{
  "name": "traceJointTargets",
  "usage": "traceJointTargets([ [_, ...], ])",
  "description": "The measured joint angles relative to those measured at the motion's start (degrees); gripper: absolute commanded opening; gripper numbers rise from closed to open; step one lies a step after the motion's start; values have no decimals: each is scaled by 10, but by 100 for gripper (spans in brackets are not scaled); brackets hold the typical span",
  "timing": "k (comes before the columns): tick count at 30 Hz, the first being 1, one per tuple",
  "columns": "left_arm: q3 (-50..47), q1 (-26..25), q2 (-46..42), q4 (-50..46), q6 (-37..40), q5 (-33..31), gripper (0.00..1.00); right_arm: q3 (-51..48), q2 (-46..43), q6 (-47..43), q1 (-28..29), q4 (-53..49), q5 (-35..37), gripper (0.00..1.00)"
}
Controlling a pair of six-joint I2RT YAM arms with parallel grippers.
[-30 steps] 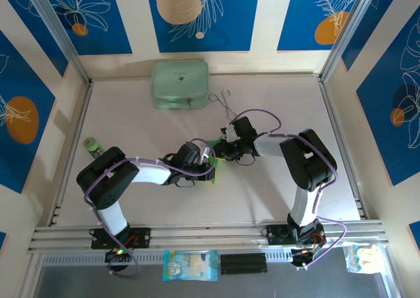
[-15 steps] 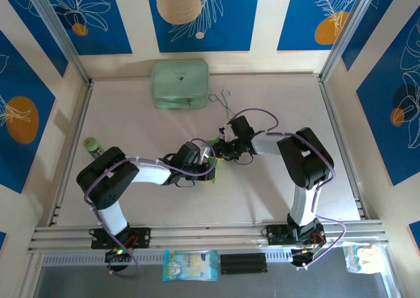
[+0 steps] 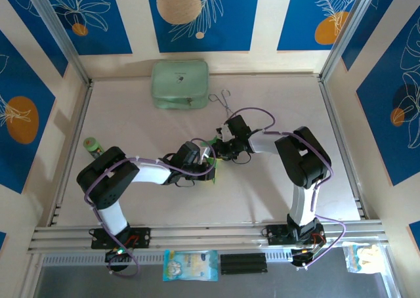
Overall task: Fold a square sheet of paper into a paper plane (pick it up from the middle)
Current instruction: Fold the wing for the fifth time at the center of the table.
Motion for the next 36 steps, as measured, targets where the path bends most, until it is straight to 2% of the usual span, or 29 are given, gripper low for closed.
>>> traceJointTargets([
  [7, 0, 0, 0, 0, 0, 0, 17, 14, 3, -6, 7, -18, 16, 25],
  [15, -13, 0, -31, -28, -4, 2, 30, 36, 7, 0, 18, -61, 67, 25],
  [18, -30, 0, -66, -60, -7, 0, 32, 45, 7, 11, 23, -76, 90, 25],
  [25, -42, 5, -130, -78, -37, -12, 33, 49, -3, 64, 39, -96, 140, 25],
  [31, -40, 5, -118, -49, -97, -12, 33, 49, -13, 130, 53, -117, 187, 24],
  [36, -29, 5, -98, -45, -117, -11, 33, 45, -28, 194, 58, -146, 233, 23],
])
